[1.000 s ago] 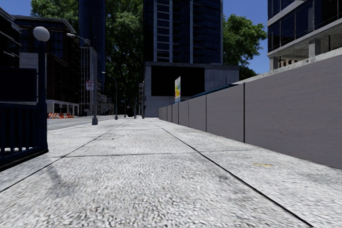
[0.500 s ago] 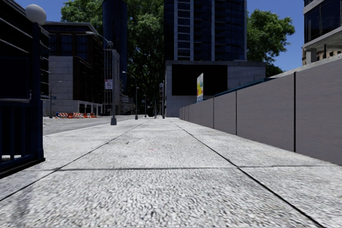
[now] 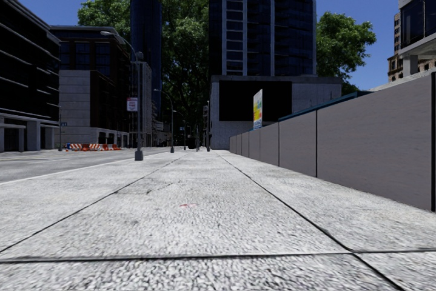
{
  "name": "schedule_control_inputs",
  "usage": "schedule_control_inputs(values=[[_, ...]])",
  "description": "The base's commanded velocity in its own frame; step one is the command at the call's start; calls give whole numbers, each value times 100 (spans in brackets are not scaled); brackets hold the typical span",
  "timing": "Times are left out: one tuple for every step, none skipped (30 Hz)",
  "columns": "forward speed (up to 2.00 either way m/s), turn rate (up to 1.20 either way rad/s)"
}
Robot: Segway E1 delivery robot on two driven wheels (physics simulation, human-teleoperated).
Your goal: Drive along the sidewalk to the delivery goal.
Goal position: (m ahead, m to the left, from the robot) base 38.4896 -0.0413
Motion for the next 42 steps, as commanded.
schedule_control_inputs(values=[[200, 0], [200, 0], [200, 0], [200, 0], [200, 0], [200, 0], [200, 0], [200, 0], [200, 0], [200, 0], [200, 0], [200, 0], [200, 0], [200, 0], [200, 0], [200, 0], [200, 0], [200, 0], [200, 0], [200, 0], [200, 0], [200, 0], [200, 0], [200, 0], [200, 0], [200, 0], [200, 0], [200, 0], [200, 0], [200, 0], [200, 0], [200, 0], [200, 0], [200, 0], [200, 0], [200, 0], [200, 0], [200, 0], [200, 0], [200, 0], [200, 0], [200, 0]])
